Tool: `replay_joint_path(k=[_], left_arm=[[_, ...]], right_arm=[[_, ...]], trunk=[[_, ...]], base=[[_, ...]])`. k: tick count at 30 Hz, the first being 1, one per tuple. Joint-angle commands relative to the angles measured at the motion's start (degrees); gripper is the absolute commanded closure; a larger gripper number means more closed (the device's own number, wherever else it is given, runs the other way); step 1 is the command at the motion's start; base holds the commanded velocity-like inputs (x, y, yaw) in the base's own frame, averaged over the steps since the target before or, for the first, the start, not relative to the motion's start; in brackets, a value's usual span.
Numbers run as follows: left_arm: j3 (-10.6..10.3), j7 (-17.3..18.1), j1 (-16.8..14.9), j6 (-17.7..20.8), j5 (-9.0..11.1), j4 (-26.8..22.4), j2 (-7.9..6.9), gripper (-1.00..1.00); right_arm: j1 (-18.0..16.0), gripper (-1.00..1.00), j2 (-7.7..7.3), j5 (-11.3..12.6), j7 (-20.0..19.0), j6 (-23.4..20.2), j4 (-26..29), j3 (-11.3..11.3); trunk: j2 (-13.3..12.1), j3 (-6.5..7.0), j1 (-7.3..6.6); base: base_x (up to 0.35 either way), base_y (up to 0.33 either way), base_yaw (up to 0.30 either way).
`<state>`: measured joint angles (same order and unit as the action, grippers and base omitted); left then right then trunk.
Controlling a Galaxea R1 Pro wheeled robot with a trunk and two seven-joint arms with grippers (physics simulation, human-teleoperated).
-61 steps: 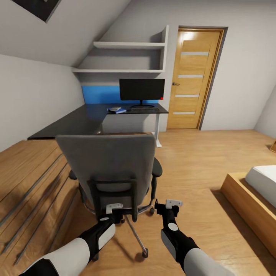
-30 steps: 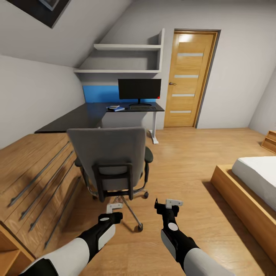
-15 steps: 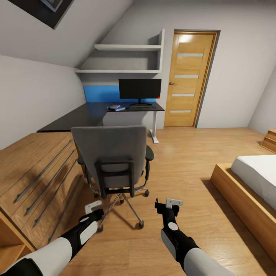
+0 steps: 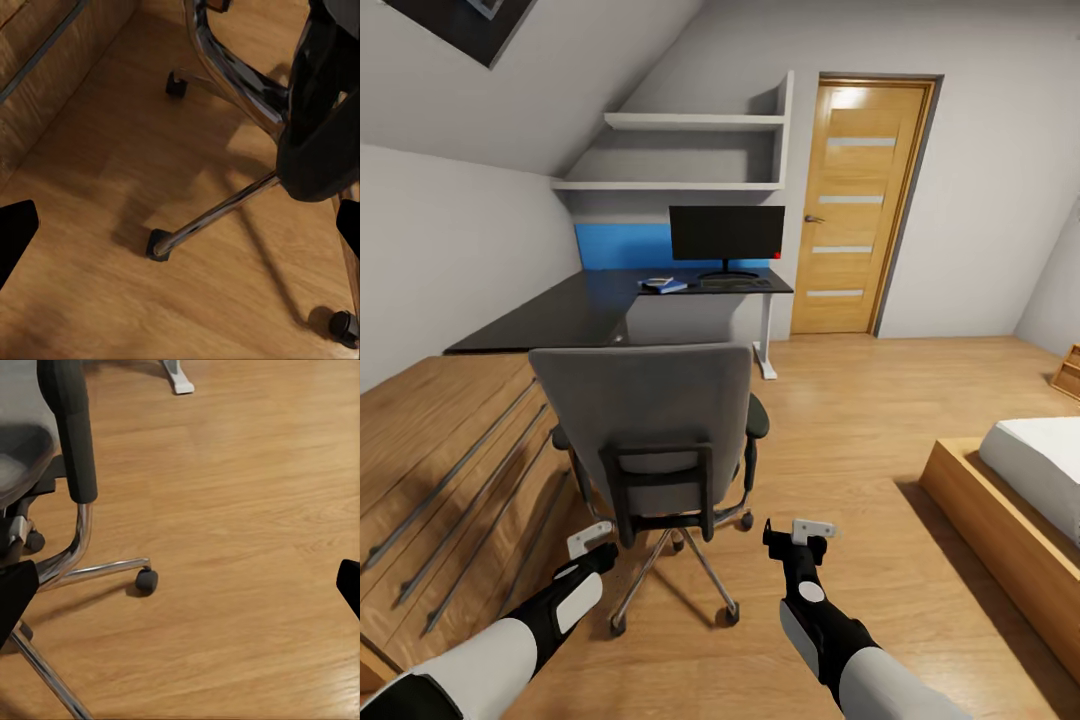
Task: In the bedroom, organize the workspace by keeping the computer under the desk, ensuring the monitor is on the desk, placing the keyboard on the desk next to the monitor, placing the mouse on the desk next to the keyboard, moving the folder from the swivel chair onto the desk next to the mouse, stacking the notebook on top of the folder with the pen on top of the notebook, and positioning the swivel chair next to the desk.
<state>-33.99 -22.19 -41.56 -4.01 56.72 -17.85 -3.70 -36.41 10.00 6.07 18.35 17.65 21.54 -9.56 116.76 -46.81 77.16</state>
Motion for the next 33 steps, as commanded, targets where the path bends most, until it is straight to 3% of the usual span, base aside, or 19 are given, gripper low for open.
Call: replay_joint_path(k=[1,5,7,20,33], left_arm=[[-0.14,-0.35,-0.02,-0.29,0.57,-0.13,-0.25,-1.00],[1.14,-0.43,-0.02,-0.36,0.49,-0.14,0.41,-1.00],[0.46,-0.42,-0.02,-0.41,0.39,-0.24,0.99,-1.00],[-3.67,-0.32,-0.02,-0.39,0.32,-0.34,1.15,-1.00],[-3.41,-0.52,-0.02,-0.44,0.32,-0.34,1.06,-1.00]], right_arm=[[-0.07,-1.00,0.00,0.60,0.33,0.32,-0.10,-0.40],[-0.07,-1.00,0.00,0.57,0.36,0.32,-0.10,-0.39],[-0.07,-1.00,0.00,0.63,0.42,0.29,-0.10,-0.42],[-0.07,-1.00,0.00,0.70,0.46,0.28,-0.10,-0.46],[-0.07,-1.00,0.00,0.70,0.46,0.28,-0.10,-0.43]], trunk=[[0.01,-0.05,0.01],[0.01,-0.05,0.01],[0.01,-0.05,0.01],[0.01,-0.05,0.01],[0.01,-0.05,0.01]], base=[[0.000,0.000,0.000],[0.000,0.000,0.000],[0.000,0.000,0.000],[0.007,0.043,0.000],[0.046,0.153,0.000]])
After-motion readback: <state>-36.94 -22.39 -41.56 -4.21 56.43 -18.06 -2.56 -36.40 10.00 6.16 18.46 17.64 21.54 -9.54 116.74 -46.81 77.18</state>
